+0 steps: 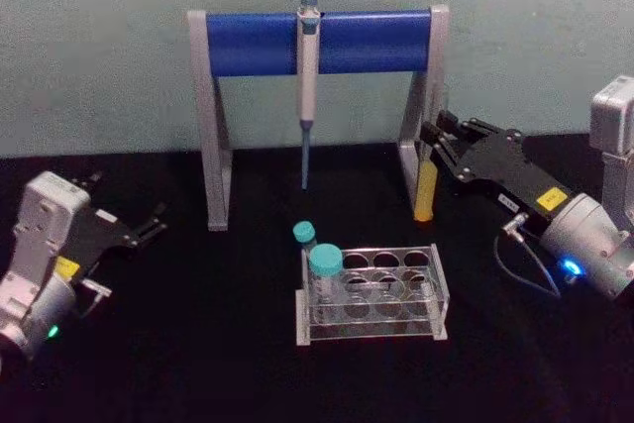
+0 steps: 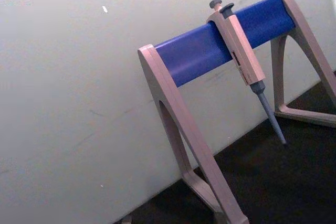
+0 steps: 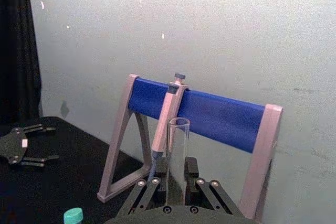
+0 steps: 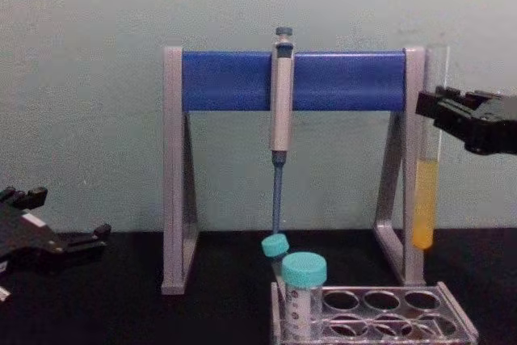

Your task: Pick up the test tube from the test tube rack, shake it, then place it back into the test tube rack.

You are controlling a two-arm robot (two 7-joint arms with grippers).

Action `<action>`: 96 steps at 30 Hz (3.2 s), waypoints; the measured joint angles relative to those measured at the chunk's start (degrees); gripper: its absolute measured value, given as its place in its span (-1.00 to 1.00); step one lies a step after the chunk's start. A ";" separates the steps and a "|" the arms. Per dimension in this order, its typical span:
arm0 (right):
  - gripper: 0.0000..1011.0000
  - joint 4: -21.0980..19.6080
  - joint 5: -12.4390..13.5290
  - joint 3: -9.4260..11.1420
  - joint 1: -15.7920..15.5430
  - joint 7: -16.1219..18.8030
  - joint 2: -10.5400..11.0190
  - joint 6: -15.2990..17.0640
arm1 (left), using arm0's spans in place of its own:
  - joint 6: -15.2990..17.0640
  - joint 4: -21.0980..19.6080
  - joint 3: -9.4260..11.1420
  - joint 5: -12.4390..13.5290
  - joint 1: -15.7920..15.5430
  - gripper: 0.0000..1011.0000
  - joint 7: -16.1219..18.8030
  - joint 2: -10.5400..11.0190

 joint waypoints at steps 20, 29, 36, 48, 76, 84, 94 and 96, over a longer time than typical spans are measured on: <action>-0.55 1.73 1.33 -1.52 1.65 7.25 -0.08 -1.23 | 0.00 0.00 0.00 0.00 0.00 0.98 0.00 0.00; -0.55 -0.25 7.42 -2.09 0.42 14.39 3.61 -1.59 | 0.00 0.00 0.00 0.00 0.00 0.98 0.00 0.00; -0.55 -4.44 10.34 -0.49 -3.62 14.93 8.51 -0.21 | 0.00 0.00 0.00 0.00 0.00 0.98 0.00 0.00; -0.55 -6.57 6.47 2.12 -6.04 5.25 10.47 0.92 | 0.00 0.00 0.00 0.00 0.00 0.98 -0.01 0.00; -0.55 -1.15 13.76 -1.37 -0.07 14.95 5.35 2.56 | 0.00 0.00 0.00 0.00 0.00 0.98 0.00 0.00; -0.55 -5.82 15.27 0.61 -3.56 11.78 11.05 6.40 | 0.00 0.00 0.00 0.00 0.00 0.98 0.00 0.00; -0.55 -5.48 10.89 1.11 -2.64 4.26 10.52 4.93 | 0.00 0.00 0.00 0.00 0.00 0.98 0.00 0.00; -0.55 -4.79 10.02 0.73 -1.81 3.67 9.75 4.72 | 0.00 0.00 0.00 0.00 0.00 0.98 0.00 0.00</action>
